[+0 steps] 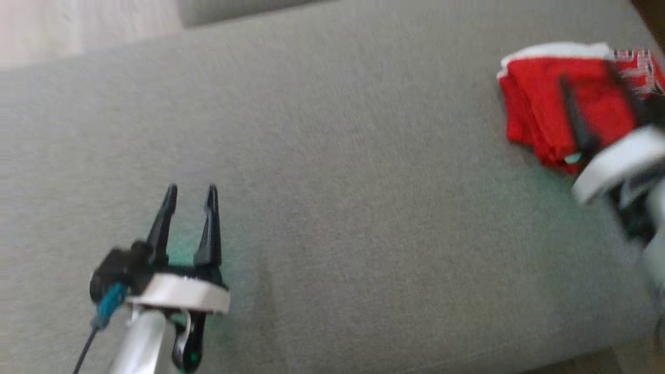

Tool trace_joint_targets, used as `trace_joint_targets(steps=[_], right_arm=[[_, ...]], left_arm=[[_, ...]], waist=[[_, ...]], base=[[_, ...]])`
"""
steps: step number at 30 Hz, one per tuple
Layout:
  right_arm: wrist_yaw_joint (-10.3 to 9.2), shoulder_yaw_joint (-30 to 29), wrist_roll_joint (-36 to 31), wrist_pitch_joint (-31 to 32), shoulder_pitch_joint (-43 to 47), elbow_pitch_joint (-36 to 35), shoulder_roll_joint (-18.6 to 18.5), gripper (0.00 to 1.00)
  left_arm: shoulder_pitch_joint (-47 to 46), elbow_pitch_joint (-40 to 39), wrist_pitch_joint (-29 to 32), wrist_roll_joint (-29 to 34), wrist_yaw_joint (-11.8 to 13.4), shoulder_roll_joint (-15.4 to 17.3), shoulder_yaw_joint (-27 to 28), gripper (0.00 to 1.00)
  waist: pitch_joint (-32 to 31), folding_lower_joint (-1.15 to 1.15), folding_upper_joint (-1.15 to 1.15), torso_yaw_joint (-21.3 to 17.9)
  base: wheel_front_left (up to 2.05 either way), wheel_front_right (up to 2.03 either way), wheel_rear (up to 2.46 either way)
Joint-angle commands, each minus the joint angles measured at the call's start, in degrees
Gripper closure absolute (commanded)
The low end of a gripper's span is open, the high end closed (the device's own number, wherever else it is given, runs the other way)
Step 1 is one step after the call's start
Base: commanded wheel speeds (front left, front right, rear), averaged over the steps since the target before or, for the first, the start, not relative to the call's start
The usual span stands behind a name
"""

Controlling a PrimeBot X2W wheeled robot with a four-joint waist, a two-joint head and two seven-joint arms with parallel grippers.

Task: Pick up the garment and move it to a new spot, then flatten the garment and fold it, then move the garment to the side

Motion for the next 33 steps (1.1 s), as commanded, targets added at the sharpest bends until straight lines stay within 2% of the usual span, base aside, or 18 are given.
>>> trace_joint_targets(steps=[1,8,16,24,33], right_arm=[[-0.05,-0.90,-0.64,-2.23,4.65,-4.44,0.52,0.00],[-0.05,-6.85,-4.83,-3.27,20.37,-15.27,6.83,0.00],[-0.05,-13.79,-8.98,-0.08,30.24,-22.21,14.47,0.00],[-0.05,-16.88,-10.87,2.50,33.34,-25.11,17.46,0.00],[-0.05,-16.70,-10.74,3.42,34.17,-25.85,18.57,0.00]], left_arm=[[0.59,-1.58,-0.67,-0.15,0.53,0.39,2.60,0.00],[6.26,-2.84,-0.69,0.16,1.22,0.14,4.94,0.00],[10.08,-3.64,-0.69,0.04,1.94,-0.52,7.01,0.00],[10.93,-3.34,-0.69,-0.13,1.76,-0.79,7.77,0.00],[10.71,-2.82,-0.70,-0.15,1.38,-0.82,7.94,0.00]], waist=[[-5.36,0.01,0.00,3.23],[-10.21,0.01,0.00,5.68],[-13.15,0.01,0.00,6.48],[-13.75,0.01,0.00,6.21],[-13.72,0.01,0.00,6.06]], base=[[0.00,0.00,0.00],[0.00,0.00,0.00],[0.00,0.00,0.00],[0.00,0.00,0.00],[0.00,0.00,0.00]])
